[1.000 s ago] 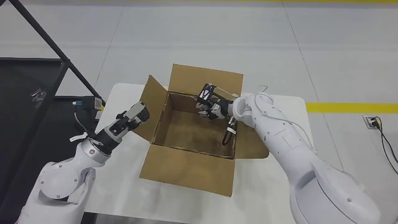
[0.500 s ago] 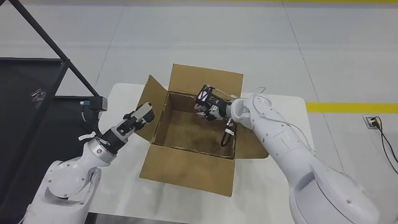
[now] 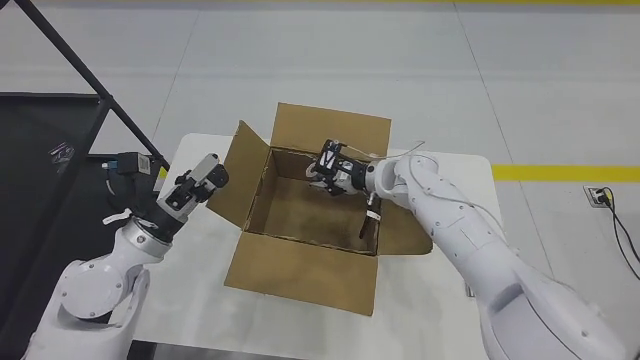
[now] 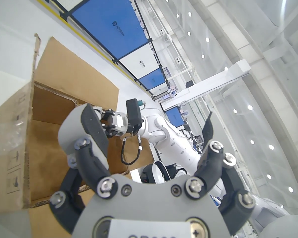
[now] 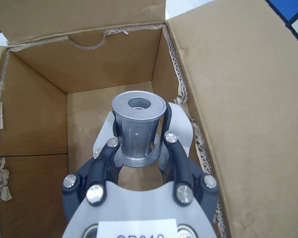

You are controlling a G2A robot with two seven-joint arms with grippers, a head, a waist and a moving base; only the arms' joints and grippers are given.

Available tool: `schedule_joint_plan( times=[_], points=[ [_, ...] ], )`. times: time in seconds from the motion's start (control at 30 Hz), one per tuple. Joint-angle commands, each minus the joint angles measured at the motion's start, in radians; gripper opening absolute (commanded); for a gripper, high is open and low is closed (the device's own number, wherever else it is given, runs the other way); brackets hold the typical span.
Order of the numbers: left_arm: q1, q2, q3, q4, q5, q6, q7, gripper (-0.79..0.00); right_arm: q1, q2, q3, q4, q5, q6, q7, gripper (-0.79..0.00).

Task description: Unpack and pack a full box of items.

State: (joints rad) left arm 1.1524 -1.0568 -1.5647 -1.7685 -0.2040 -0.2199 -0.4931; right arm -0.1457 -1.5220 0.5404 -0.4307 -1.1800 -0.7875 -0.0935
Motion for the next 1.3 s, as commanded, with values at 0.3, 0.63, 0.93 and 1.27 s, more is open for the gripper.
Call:
schedule_joint_plan(
  times=[0.3,0.63,0.93,1.27],
  points=[
    [0.008,0.002,-0.034,0.051,0.030,0.020,0.030,0.000,-0.264,0.217,0.243,-0.560,-0.133,0.068,-0.061,-0.785],
    [-0.004,-0.002,0.001,0.052,0.033,0.017,0.013,0.000,-0.790,0.370,0.717,-1.260,-0.046,0.120,0.156,-0.785],
    [-0.039,-0.004,0.024,0.058,0.044,0.031,-0.001,0.000,-1.056,0.417,1.002,-1.246,-0.009,-0.008,0.007,-0.785],
    [-0.107,-0.005,0.037,0.082,0.064,0.065,-0.003,0.000,-1.166,0.429,1.079,-0.986,-0.080,-0.093,-0.330,-0.785]
  ],
)
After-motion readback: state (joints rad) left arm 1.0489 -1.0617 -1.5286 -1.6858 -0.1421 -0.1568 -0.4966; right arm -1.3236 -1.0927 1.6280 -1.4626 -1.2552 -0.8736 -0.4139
